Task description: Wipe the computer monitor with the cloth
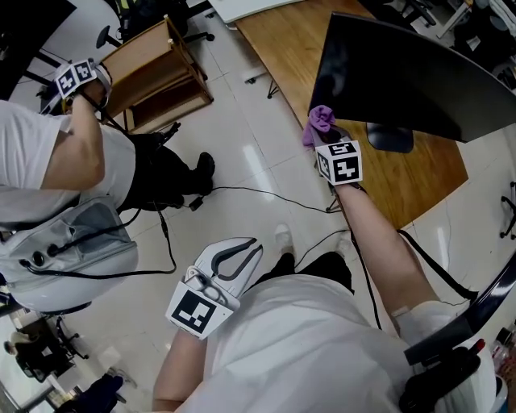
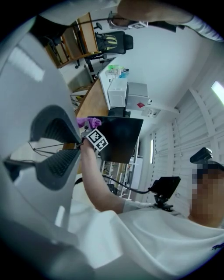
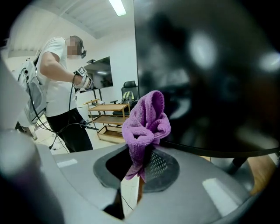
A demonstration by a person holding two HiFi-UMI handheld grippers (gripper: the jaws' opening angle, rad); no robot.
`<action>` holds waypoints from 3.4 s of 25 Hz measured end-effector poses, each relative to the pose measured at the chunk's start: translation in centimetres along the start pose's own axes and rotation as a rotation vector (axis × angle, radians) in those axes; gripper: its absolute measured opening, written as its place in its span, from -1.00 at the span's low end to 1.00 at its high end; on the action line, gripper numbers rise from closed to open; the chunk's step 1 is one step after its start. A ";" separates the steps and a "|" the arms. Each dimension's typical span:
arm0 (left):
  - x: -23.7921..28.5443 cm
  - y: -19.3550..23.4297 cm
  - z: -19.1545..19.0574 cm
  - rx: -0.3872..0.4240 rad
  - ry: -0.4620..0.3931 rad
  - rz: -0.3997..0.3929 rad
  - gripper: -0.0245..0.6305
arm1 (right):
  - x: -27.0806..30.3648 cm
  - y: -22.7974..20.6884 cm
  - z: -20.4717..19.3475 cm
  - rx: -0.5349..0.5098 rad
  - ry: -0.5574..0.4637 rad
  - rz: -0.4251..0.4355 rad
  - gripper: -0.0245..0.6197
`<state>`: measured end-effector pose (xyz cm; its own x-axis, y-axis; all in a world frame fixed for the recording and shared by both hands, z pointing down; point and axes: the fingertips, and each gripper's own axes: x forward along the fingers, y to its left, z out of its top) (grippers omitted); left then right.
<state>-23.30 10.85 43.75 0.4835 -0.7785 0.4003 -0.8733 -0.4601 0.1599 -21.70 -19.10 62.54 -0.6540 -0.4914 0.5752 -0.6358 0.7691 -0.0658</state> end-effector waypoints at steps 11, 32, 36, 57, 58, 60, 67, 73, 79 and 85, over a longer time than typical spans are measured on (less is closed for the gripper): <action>-0.4 0.8 0.0 -0.004 -0.036 0.003 -0.73 | -0.7 1.3 2.8 -0.031 -0.027 0.015 -0.77; 0.1 1.3 1.7 0.039 -0.140 -0.035 -0.73 | -7.6 2.1 14.1 -0.044 -0.158 0.052 -0.77; 0.0 1.7 1.7 0.047 -0.153 -0.037 -0.73 | -9.1 2.6 17.1 -0.055 -0.190 0.066 -0.77; 1.1 1.2 2.0 0.049 -0.214 -0.100 -0.73 | -16.7 3.2 30.2 -0.102 -0.326 0.122 -0.77; 1.2 1.3 1.8 0.047 -0.220 -0.106 -0.73 | -17.0 3.3 30.2 -0.098 -0.336 0.126 -0.77; 1.2 1.4 1.4 0.036 -0.221 -0.120 -0.73 | -18.0 3.9 30.1 -0.092 -0.364 0.142 -0.77; 2.5 0.9 2.7 0.028 -0.179 -0.130 -0.73 | -22.9 4.0 26.2 -0.058 -0.395 0.223 -0.77; 5.8 -3.4 6.1 0.118 -0.149 -0.203 -0.73 | -31.8 -2.6 17.0 0.000 -0.408 0.077 -0.77; 9.8 -10.6 9.1 0.174 -0.182 -0.251 -0.73 | -40.9 -8.0 8.2 0.042 -0.424 -0.045 -0.77; 12.7 -19.7 10.2 0.223 -0.173 -0.334 -0.73 | -49.2 -11.7 0.3 0.074 -0.402 -0.147 -0.77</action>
<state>0.65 5.67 36.44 0.7569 -0.6222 0.1998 -0.6419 -0.7652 0.0488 17.80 -4.10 34.76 -0.6524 -0.7250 0.2207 -0.7523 0.6546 -0.0737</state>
